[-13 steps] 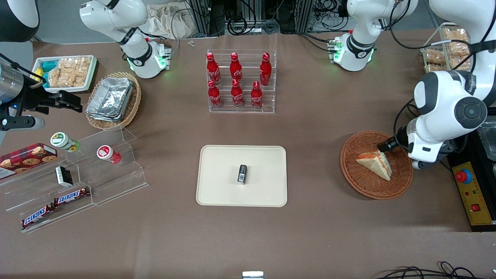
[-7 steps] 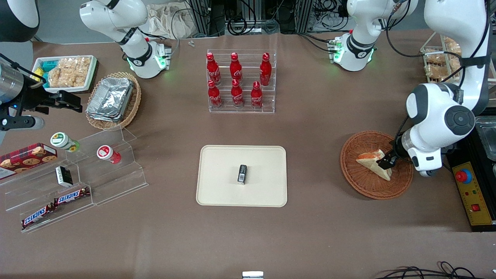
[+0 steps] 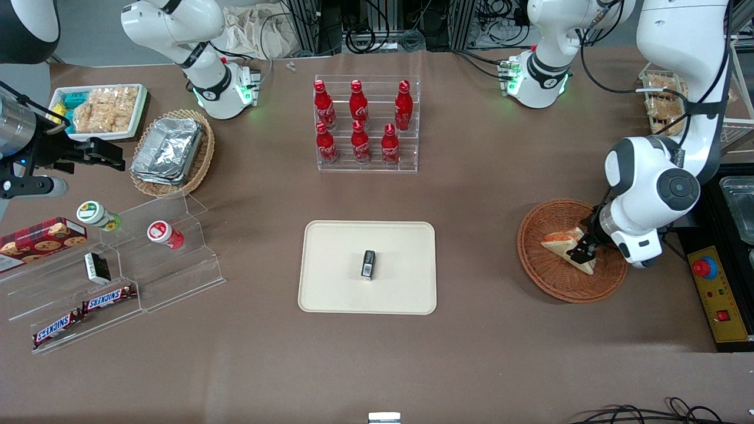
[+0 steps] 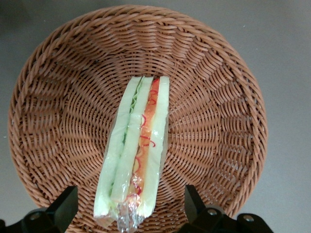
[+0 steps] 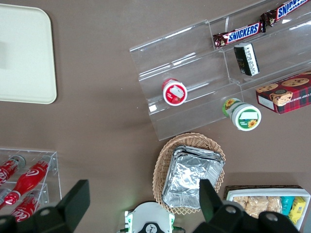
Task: Place sandwich from basket to tray
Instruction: 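Lower the left gripper and close it on the sandwich, then lift the sandwich up out of the basket with the left gripper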
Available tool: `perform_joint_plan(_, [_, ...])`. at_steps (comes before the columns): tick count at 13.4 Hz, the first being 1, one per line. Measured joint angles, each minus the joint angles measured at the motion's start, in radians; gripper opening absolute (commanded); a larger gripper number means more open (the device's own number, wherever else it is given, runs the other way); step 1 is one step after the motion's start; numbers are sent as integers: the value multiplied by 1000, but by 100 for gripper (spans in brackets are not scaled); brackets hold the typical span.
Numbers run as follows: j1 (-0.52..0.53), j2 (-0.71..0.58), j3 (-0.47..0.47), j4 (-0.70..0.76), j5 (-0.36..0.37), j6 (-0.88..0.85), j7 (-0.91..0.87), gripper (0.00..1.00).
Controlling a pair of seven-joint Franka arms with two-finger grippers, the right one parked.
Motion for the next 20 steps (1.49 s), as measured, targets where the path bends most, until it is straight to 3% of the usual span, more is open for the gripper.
perform_joint_plan(2, [0,4,0,-20,0,17,-1,93])
perform_joint_plan(3, [0,4,0,-32,0,32,-1,80])
perform_joint_plan(6, [0,4,0,-42,0,43,-4,13])
perform_joint_plan(7, [0,4,0,-41,0,44,-7,0])
perform_joint_plan(11, [-2,-8,-1,4,0,-17,-17,0])
perform_joint_plan(17, [-9,-156,-38,280,2,-594,29,0])
perform_joint_plan(20, [-13,-179,-129,361,2,-694,88,0])
